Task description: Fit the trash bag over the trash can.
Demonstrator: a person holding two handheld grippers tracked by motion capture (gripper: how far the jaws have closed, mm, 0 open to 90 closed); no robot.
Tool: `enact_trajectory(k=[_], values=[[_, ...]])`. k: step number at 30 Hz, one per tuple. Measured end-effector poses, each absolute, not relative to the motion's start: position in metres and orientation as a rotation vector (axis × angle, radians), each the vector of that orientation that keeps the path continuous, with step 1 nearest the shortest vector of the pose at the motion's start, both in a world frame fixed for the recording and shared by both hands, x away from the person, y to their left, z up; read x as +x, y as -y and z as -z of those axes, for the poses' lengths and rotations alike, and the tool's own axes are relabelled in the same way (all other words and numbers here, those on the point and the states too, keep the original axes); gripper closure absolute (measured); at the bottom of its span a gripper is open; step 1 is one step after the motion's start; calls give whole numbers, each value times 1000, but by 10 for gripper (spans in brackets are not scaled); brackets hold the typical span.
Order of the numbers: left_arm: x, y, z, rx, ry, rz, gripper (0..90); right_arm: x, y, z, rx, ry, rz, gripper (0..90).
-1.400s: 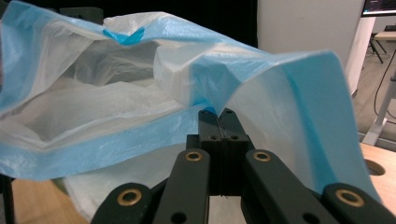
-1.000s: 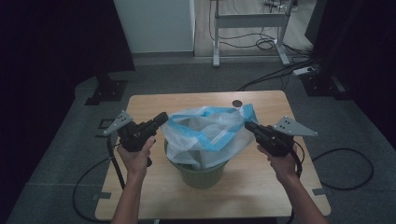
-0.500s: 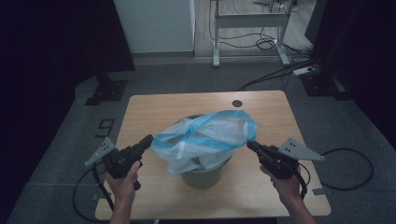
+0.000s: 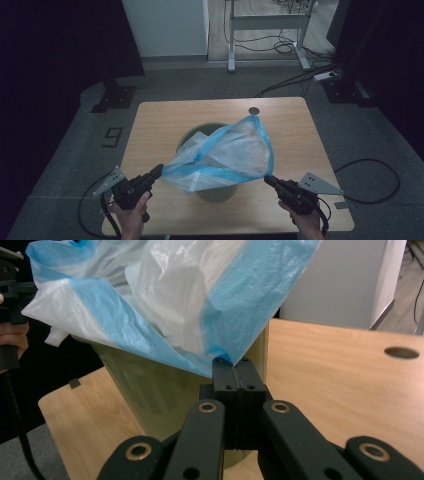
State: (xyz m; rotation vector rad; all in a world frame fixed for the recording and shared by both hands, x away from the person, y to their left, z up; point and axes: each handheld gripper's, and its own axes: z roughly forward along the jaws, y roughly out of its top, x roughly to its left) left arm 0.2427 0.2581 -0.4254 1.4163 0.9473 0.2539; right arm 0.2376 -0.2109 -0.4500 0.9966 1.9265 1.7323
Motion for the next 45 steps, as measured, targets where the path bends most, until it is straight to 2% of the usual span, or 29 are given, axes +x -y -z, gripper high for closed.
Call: enact_trajectory(k=[12,23,26,27,35,41,45], values=[[238,-262,445,1454,-989,-231,897,235,208,470,1025,-1994,-1694,892],[246,-264,456,1486,-1027,-213,889,255,206,479,1084,-2023,-1612,892],[241,-268,445,1464,-994,-247,664,255,207,471,1065,-2002,-1616,892],[239,-271,441,1468,-980,-264,623,254,207,468,1059,-1997,-1614,892],[233,-277,409,1464,-944,-310,443,250,206,456,1015,-1977,-1594,892],[234,-248,379,1545,-873,-347,309,250,203,455,1008,-1981,-1579,891],[237,-225,358,1654,-817,-343,282,250,204,453,1003,-1981,-1572,891]])
